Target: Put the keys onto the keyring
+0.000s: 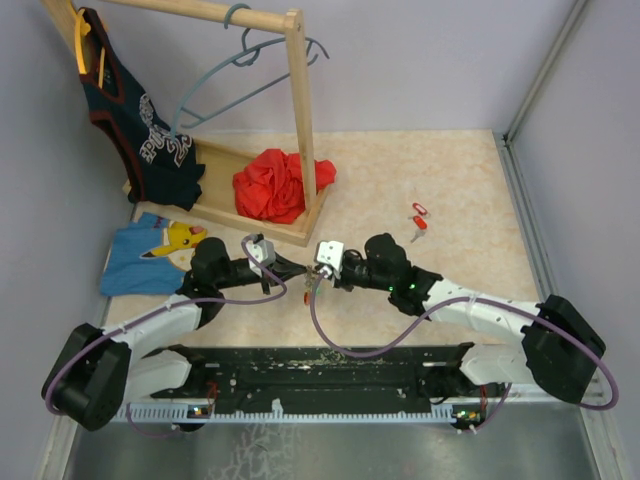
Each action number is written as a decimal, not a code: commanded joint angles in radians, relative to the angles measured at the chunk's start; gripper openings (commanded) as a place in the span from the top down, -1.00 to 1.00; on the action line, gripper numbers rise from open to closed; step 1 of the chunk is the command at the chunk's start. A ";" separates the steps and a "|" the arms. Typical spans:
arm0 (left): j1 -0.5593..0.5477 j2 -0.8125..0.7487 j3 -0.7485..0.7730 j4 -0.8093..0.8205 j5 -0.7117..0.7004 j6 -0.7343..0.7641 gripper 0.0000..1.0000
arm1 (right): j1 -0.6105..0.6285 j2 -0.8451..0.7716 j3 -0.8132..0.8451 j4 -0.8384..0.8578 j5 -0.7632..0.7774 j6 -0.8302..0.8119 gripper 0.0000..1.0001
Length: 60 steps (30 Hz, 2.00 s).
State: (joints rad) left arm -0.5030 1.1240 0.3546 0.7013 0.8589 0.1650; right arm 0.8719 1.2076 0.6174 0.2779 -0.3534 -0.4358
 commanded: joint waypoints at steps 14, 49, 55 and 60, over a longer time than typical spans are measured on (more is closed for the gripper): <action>0.003 0.010 -0.012 0.120 -0.097 -0.091 1.00 | -0.007 -0.013 0.116 -0.096 0.024 -0.062 1.00; 0.004 0.029 -0.006 0.108 -0.080 -0.102 0.34 | 0.059 0.073 0.307 -0.370 0.144 -0.211 1.00; 0.004 0.058 0.023 0.071 -0.038 -0.104 0.35 | 0.065 0.074 0.306 -0.367 0.149 -0.217 1.00; 0.004 0.090 0.051 0.045 -0.009 -0.120 0.39 | 0.071 0.071 0.305 -0.365 0.155 -0.222 1.00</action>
State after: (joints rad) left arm -0.5018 1.1927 0.3634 0.7654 0.7990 0.0574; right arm 0.9295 1.2854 0.8604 -0.1207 -0.2050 -0.6468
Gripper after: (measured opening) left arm 0.315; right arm 0.007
